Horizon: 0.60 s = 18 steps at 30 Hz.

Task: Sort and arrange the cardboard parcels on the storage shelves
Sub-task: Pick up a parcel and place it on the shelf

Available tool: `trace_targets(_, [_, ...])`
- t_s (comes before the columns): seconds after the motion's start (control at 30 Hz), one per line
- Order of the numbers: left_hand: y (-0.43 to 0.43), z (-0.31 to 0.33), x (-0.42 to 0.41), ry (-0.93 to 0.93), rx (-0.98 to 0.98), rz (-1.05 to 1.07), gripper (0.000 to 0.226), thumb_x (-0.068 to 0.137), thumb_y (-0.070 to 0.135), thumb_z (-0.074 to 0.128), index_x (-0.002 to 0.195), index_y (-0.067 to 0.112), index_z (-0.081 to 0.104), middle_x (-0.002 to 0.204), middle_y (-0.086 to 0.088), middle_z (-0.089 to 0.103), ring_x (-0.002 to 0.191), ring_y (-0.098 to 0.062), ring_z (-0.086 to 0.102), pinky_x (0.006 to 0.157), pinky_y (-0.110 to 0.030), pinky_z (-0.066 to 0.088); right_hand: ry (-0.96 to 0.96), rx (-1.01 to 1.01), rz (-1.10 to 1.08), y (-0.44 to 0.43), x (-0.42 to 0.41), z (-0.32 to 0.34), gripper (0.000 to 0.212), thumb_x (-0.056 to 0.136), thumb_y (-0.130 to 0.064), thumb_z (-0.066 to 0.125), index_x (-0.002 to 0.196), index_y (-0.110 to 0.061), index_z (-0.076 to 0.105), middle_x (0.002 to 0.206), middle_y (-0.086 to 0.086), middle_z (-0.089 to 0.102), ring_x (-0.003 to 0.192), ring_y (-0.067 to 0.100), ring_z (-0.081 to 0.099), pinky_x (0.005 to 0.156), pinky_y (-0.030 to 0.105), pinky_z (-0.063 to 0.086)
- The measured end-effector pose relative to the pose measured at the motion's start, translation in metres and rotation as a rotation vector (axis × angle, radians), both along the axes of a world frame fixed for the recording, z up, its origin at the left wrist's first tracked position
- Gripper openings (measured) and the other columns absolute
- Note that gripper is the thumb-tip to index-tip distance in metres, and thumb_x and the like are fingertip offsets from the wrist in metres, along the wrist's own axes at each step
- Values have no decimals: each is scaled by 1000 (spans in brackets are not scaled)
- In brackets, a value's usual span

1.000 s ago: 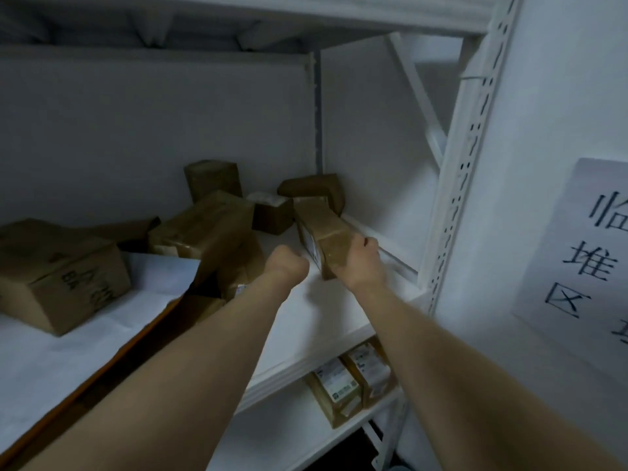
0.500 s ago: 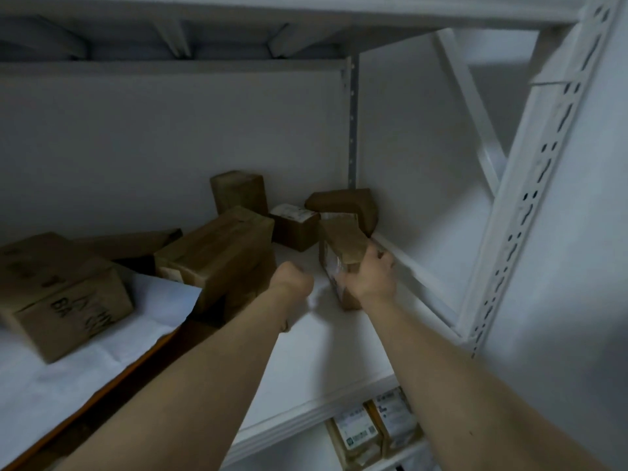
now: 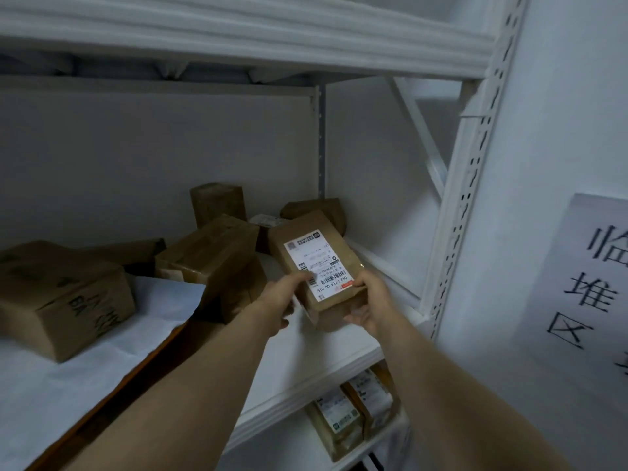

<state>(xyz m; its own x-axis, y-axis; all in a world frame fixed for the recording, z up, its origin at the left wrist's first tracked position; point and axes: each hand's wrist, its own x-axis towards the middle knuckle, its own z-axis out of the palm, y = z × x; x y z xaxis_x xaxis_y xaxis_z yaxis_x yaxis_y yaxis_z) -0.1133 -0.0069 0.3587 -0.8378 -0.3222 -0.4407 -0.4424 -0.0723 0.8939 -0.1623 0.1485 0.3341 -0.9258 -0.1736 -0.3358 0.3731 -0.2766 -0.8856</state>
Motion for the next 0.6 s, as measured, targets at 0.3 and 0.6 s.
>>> trace_targets(0.3, [-2,11,23,167,-14,18,57,68,25,84,110,12,48,108,-4,63,94,-22,61,79,-35,52,102,170,-67,-6,29,5,26,76,-21,56,99,-9,63,98,7,64,95,23,54,79,33,38])
trace_targets(0.6, [-3,13,28,240,-671,-77,90,56,31,88,127,12,36,122,-6,54,112,-25,57,92,-41,53,508,247,102,-16,31,32,104,57,-28,91,143,-35,34,130,-5,59,121,17,53,103,45,44])
